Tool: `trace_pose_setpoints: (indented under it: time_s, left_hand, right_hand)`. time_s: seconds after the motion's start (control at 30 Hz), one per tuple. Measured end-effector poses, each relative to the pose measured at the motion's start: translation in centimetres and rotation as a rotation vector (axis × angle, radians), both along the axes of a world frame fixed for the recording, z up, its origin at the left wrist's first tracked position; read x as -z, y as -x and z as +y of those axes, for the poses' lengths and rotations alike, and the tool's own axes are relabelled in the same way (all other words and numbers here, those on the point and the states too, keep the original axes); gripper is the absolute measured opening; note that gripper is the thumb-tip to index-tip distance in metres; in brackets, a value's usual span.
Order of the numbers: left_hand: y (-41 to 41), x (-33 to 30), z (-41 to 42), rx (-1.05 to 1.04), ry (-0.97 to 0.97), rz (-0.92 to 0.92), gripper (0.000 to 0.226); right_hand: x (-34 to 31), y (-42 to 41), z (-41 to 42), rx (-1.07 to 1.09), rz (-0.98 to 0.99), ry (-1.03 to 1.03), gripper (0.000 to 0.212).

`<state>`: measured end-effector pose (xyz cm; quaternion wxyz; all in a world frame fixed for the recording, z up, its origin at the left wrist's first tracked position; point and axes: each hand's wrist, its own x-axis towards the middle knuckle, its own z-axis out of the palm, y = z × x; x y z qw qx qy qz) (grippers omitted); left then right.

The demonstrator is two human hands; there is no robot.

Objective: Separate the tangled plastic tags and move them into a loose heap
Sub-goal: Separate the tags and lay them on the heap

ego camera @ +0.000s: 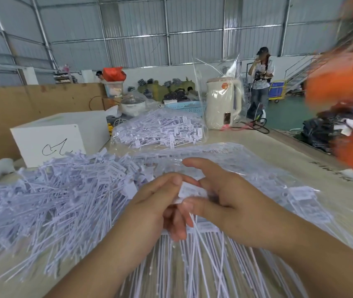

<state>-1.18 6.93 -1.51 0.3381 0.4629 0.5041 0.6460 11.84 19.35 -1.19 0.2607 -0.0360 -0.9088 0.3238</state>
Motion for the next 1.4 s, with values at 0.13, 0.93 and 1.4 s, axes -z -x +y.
trace_pose_setpoints:
  time_s: [0.13,0.93,1.4]
  left_hand:
    - [0.2,-0.1,-0.2,0.023,0.017,0.033,0.036]
    - [0.2,-0.5,0.2,-0.349,-0.038,0.065,0.018]
    - [0.5,-1.3,-0.1,-0.450,-0.186,-0.384,0.024]
  right_hand:
    - [0.0,0.1,0.0,0.008,-0.018,0.003,0.068]
    - [-0.2,0.4,-0.6,0.067,0.069,0.168,0.028]
    - [-0.5,1.2,-2.5,0.323,0.490,0.201,0.034]
